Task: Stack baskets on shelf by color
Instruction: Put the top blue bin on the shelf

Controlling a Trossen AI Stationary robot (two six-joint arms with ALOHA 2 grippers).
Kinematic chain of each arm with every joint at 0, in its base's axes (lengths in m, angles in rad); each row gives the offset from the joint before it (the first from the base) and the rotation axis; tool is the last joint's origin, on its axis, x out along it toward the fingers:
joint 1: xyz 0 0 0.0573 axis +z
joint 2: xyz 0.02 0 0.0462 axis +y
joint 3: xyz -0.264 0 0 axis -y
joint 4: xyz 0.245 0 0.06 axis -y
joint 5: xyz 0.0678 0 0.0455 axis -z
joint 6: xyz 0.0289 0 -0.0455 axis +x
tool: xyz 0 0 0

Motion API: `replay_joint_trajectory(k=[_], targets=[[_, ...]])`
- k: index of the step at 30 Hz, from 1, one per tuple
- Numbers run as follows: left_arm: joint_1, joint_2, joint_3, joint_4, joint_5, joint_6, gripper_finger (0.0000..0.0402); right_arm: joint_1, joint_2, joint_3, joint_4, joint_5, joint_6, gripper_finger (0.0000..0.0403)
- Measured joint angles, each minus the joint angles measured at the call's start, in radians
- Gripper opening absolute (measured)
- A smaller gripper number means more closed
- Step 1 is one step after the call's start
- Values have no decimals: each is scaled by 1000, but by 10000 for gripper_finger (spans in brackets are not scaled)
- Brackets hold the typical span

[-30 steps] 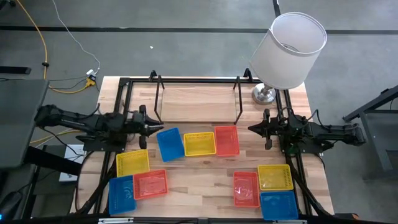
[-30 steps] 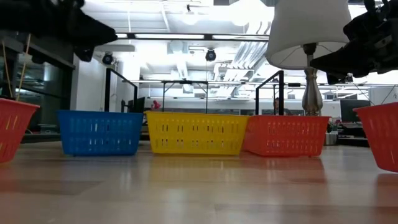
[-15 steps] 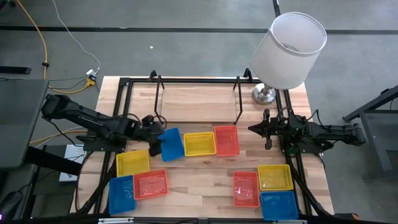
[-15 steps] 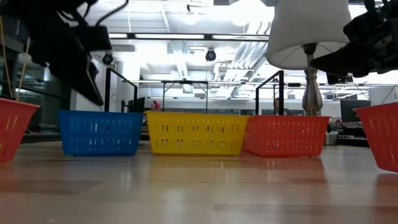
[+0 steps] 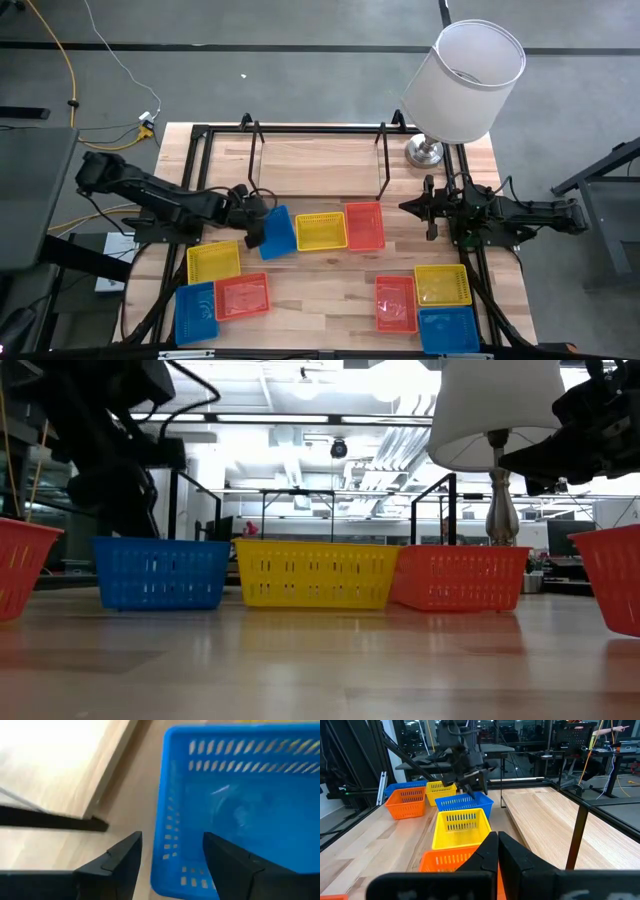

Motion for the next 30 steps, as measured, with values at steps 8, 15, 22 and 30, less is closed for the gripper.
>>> replay_joint_trajectory(k=[8,15,22,30], targets=[[53,93,0,1,-12,-6,197,0,0,0,0,0,0,0],[51,98,0,29,13,-4,108,0,0,0,0,0,0,0],[12,54,79,27,18,54,14,0,0,0,0,0,0,0],[18,48,335,-55,-60,307,2,0,1,0,0,0,0,0]])
